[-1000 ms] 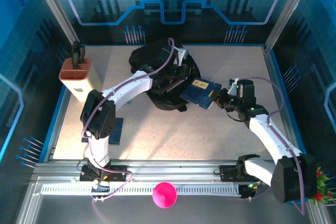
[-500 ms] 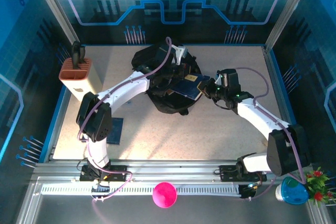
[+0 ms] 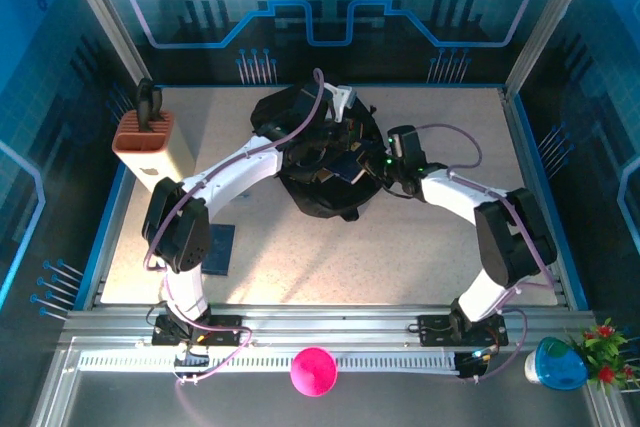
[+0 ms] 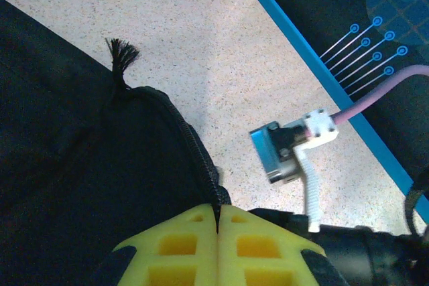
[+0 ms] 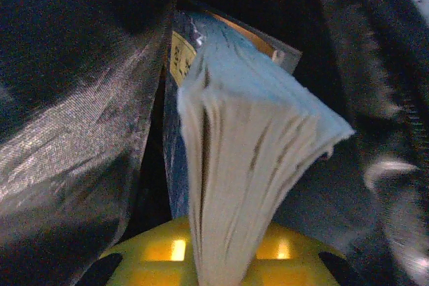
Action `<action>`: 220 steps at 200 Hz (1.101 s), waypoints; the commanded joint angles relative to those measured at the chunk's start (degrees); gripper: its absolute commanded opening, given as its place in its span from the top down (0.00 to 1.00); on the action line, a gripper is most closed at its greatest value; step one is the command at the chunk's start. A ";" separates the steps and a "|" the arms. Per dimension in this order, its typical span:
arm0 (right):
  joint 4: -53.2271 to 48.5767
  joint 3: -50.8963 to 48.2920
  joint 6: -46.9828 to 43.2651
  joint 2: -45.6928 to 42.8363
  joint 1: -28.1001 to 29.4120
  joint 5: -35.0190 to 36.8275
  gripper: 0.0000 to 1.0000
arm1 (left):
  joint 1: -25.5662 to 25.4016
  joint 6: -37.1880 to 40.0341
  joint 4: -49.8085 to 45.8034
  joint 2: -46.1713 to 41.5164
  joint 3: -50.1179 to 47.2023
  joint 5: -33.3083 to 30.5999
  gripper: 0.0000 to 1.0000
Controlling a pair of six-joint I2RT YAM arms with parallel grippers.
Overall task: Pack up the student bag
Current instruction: Place the book in the student bag.
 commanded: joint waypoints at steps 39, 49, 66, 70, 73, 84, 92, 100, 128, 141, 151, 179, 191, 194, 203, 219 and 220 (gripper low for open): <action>-2.13 8.58 11.54 10.60 2.33 3.77 0.88 | -0.30 -3.41 1.58 -2.33 4.44 -0.64 1.00; -1.06 9.12 12.47 12.13 2.46 3.32 0.88 | -0.20 -3.63 1.36 -2.34 4.81 -1.25 1.00; 2.35 9.50 14.42 14.48 2.57 0.90 0.87 | -0.18 -4.29 0.50 -2.31 5.76 -2.38 1.00; 3.23 9.49 14.83 14.91 2.57 0.29 0.86 | -0.12 -4.42 0.31 -2.32 5.85 -2.55 1.00; 3.89 9.49 15.03 15.32 2.64 -0.06 0.85 | -0.18 -4.51 0.27 -2.29 5.93 -2.60 1.00; 4.81 10.19 15.18 16.40 2.98 -0.87 0.84 | -0.08 -4.91 0.19 -2.36 5.89 -2.89 1.00; 4.34 10.98 14.89 17.11 3.30 -1.31 0.82 | 0.09 -5.34 0.16 -2.46 5.77 -3.28 1.00; 4.19 11.85 14.55 17.79 3.49 -1.95 0.80 | 0.24 -5.76 0.37 -2.60 5.58 -3.34 1.00; 5.18 14.89 12.88 20.35 3.53 -6.42 0.70 | 1.03 -7.27 1.42 -2.99 4.20 -3.19 1.00; 4.32 16.05 11.83 20.71 3.35 -8.89 0.66 | 1.40 -7.82 1.53 -3.09 3.81 -3.17 1.00; 4.42 15.58 11.38 19.97 3.19 -9.73 0.64 | 1.75 -8.20 1.54 -3.16 3.47 -3.12 1.00; 2.42 10.47 9.57 13.25 1.83 -10.39 0.53 | 2.82 -9.50 1.92 -3.71 1.93 -2.64 1.00; 1.93 7.47 8.35 9.05 1.00 -11.01 0.47 | 3.49 -10.46 2.51 -3.76 1.08 -1.25 1.00; 1.57 6.80 7.88 7.95 0.79 -11.12 0.45 | 3.68 -10.74 2.69 -3.83 0.87 -0.86 1.00; 0.81 4.75 5.99 4.72 0.22 -11.25 0.41 | 4.13 -11.37 3.22 -3.78 0.25 0.29 1.00; -3.48 2.27 0.67 -1.26 -0.81 -10.53 0.36 | 4.49 -11.59 3.46 -3.44 -0.43 1.75 1.00; -3.82 2.19 0.38 -1.54 -0.92 -10.38 0.36 | 4.52 -11.59 3.47 -3.42 -0.47 1.79 1.00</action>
